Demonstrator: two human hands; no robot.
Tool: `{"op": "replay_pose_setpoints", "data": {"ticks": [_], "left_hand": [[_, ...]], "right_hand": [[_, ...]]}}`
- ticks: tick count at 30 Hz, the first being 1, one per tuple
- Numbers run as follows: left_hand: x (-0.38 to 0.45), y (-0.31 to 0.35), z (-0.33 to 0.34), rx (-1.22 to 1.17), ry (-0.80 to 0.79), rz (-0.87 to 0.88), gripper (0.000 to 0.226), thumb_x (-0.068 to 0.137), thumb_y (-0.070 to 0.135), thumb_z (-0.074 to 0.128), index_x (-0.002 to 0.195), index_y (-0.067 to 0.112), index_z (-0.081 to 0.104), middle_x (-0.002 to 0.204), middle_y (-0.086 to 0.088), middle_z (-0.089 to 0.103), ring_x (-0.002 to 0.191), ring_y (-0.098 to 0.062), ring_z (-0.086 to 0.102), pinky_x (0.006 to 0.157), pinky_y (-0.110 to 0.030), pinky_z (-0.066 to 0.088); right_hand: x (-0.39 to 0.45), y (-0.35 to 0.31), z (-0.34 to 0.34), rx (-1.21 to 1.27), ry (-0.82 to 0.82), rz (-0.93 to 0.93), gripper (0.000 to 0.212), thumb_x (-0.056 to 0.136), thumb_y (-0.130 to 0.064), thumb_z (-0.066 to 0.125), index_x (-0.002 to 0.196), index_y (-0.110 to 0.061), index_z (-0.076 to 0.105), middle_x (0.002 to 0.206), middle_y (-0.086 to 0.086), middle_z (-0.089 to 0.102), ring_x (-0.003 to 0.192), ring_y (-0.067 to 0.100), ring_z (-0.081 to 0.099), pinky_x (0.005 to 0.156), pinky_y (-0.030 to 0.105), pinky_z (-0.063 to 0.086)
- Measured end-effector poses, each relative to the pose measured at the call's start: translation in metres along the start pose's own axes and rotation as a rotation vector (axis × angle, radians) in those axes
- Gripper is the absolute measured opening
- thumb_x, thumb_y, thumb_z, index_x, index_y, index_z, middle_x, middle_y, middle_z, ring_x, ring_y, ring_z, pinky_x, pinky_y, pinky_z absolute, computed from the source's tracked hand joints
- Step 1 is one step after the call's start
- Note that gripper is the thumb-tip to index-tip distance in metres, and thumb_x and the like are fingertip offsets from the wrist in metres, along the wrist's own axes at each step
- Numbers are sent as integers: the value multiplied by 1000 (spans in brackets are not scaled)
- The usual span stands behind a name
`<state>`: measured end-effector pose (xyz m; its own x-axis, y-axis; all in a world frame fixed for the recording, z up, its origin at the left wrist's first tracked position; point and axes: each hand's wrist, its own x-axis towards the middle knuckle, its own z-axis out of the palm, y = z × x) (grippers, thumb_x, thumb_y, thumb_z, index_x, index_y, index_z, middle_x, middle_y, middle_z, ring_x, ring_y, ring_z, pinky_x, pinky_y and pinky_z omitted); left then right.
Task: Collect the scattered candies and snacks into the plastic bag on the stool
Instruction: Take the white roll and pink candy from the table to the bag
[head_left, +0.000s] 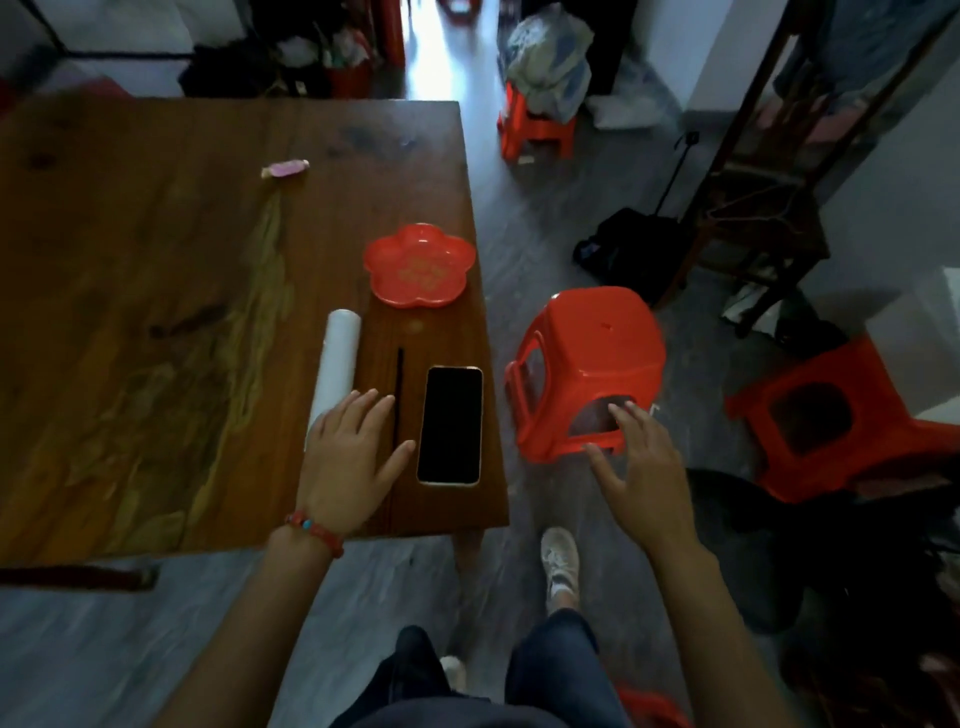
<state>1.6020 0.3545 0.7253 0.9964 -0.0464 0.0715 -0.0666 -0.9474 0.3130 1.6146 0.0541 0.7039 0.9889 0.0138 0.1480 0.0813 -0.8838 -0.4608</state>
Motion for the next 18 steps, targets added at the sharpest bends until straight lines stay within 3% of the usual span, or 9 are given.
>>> {"op": "replay_pose_setpoints", "data": {"ticks": [4, 12, 18], "left_hand": [[29, 6, 7, 20, 44, -128, 60, 82, 47, 38, 120, 3, 56, 120, -19, 57, 112, -34, 52, 91, -50, 39], [67, 44, 22, 75, 135, -509, 65, 82, 50, 34, 120, 1, 55, 118, -21, 58, 110, -38, 52, 90, -52, 40], [71, 78, 32, 89, 198, -749, 54, 83, 40, 52, 121, 1, 54, 119, -22, 57, 112, -39, 50, 90, -56, 39]], "right_hand": [[69, 4, 2, 33, -17, -107, 51, 82, -33, 56, 124, -5, 51, 129, 20, 51, 119, 36, 46, 93, 51, 37], [202, 35, 5, 60, -209, -401, 56, 82, -45, 40, 123, -8, 52, 129, 17, 52, 119, 33, 46, 95, 45, 38], [266, 42, 6, 94, -298, -575, 57, 83, -45, 41, 124, -6, 50, 129, 18, 51, 120, 34, 46, 96, 43, 37]]}}
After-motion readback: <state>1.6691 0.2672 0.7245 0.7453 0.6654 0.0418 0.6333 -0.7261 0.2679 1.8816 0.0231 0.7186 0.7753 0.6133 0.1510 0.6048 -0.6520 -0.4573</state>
